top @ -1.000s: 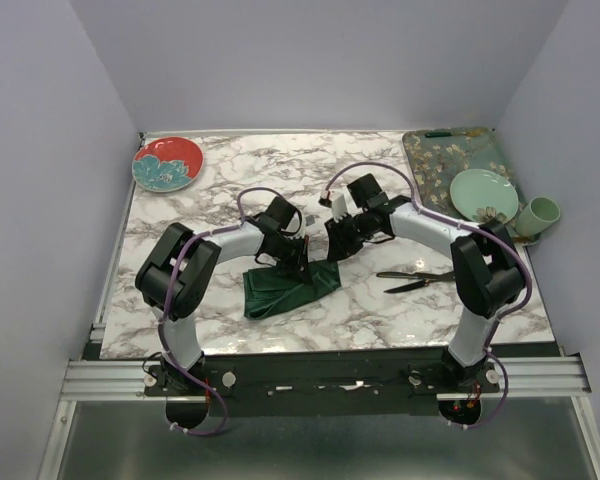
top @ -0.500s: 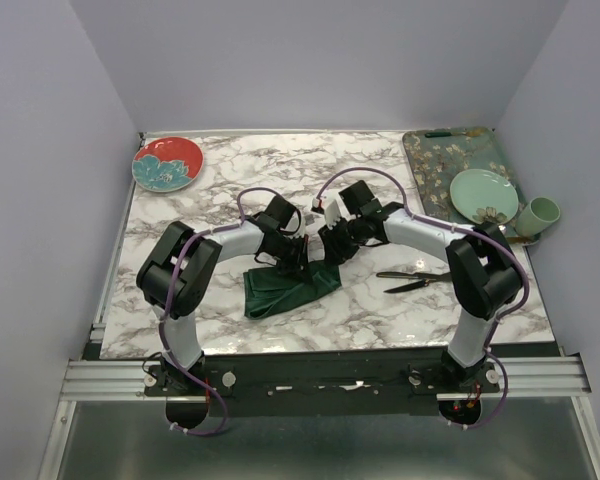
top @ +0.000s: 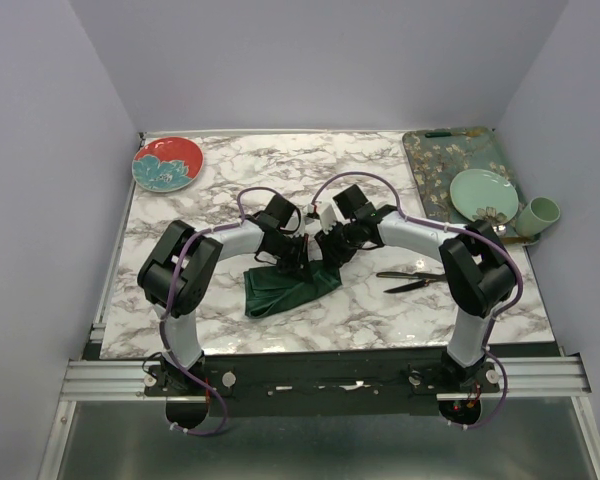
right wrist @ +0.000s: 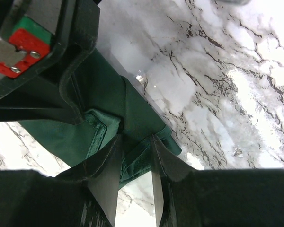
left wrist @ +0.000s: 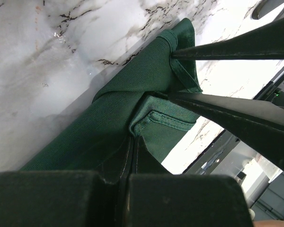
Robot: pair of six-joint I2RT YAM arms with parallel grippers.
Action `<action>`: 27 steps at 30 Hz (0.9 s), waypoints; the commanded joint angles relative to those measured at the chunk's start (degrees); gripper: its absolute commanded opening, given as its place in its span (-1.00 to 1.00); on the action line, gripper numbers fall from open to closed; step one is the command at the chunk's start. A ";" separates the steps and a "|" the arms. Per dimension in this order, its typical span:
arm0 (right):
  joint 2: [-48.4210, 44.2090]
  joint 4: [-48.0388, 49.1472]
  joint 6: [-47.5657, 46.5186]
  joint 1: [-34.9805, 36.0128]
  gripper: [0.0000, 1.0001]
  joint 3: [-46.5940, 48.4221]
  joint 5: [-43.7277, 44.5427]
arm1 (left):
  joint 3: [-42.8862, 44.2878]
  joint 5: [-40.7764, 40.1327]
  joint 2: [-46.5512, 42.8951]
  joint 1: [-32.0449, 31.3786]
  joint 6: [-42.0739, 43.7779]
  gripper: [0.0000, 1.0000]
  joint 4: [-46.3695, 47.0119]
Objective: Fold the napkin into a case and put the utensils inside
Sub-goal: Stuff the top corner of the smaller-rectangle-folded napkin into the folded napkin.
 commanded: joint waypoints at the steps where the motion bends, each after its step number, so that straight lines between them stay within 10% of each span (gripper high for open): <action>1: -0.59 0.24 -0.86 0.49 -0.17 0.70 2.65 | 0.84 -0.09 1.52 0.42 0.14 -1.00 0.28; 10: -0.86 -0.81 -2.35 0.48 -0.07 1.14 3.44 | 1.10 -0.09 1.61 0.50 0.32 -1.00 0.20; 27: -0.50 -2.83 -1.74 0.66 -0.99 2.63 2.65 | 5.49 1.67 2.57 0.94 0.14 -1.00 -0.94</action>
